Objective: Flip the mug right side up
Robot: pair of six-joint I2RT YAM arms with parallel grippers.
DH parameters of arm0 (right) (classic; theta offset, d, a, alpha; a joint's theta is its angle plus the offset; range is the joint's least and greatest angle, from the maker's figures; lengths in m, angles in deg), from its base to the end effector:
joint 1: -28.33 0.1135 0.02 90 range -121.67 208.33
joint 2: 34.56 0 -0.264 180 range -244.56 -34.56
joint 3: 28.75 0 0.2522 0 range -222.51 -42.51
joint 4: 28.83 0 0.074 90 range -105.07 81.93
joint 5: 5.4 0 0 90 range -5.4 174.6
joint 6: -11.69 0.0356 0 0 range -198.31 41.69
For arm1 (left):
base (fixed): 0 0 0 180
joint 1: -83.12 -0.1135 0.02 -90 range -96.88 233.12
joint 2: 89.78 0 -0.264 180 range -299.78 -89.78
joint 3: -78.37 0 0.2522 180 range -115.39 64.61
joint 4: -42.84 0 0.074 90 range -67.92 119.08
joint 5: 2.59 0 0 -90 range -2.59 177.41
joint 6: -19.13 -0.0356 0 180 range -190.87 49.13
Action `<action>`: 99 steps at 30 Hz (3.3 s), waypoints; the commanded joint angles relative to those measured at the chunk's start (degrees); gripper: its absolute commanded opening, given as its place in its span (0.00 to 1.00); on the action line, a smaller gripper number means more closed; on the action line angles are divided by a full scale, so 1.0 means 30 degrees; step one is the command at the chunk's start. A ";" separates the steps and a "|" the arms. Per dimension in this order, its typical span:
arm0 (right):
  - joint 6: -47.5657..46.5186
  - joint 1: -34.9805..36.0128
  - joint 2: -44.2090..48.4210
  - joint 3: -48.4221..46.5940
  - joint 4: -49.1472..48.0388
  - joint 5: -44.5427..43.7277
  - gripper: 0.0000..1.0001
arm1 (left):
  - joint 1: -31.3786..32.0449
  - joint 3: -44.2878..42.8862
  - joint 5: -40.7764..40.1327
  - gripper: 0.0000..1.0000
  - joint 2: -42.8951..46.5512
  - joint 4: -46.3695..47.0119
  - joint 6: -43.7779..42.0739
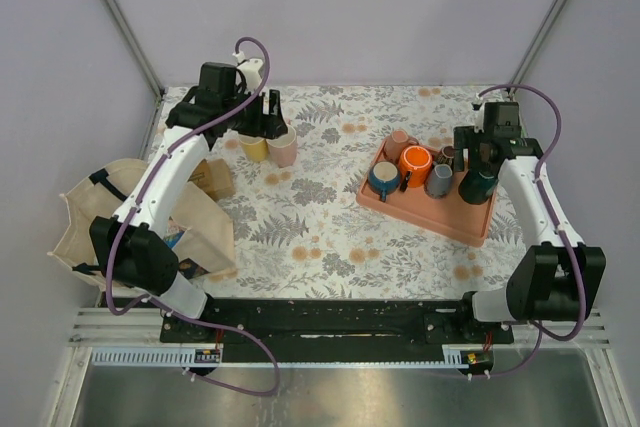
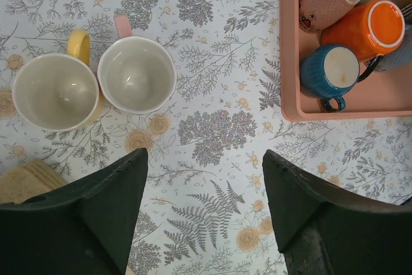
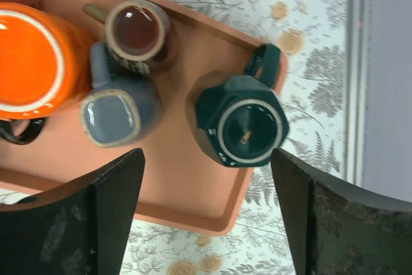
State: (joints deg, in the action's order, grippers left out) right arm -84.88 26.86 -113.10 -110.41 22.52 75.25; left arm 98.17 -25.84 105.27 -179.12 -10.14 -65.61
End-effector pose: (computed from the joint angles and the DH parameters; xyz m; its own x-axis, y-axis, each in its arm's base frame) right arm 0.2918 -0.0133 0.3046 -0.7560 -0.0935 -0.6479 0.0473 0.9793 -0.1966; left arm 0.3309 -0.1003 0.3756 -0.6375 0.0811 -0.7662 0.4235 0.8676 -0.2606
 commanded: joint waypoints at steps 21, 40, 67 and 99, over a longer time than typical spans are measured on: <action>0.7548 0.6788 -0.5484 -0.4317 0.0596 -0.0251 0.69 | 0.0023 0.1734 -0.1590 0.75 0.2826 0.1063 -0.0286; 0.9396 0.7611 -0.7101 -0.4409 0.1477 -0.4151 0.59 | 0.0023 0.0856 -0.1972 0.76 0.2681 0.0623 -0.0961; 0.7287 0.7611 -0.7453 -0.1098 -0.2889 -0.3155 0.26 | 0.0023 -0.0111 -0.1650 0.76 0.1685 0.0476 -0.0961; 1.0185 0.4857 -0.6423 -1.1349 0.0599 2.0274 0.00 | 0.4271 1.3041 0.3388 0.81 0.7780 2.0186 -2.0553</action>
State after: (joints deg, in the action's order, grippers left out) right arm -58.52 41.09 -129.86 -140.75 29.20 114.40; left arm 110.30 9.22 110.28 -155.47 27.28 -104.21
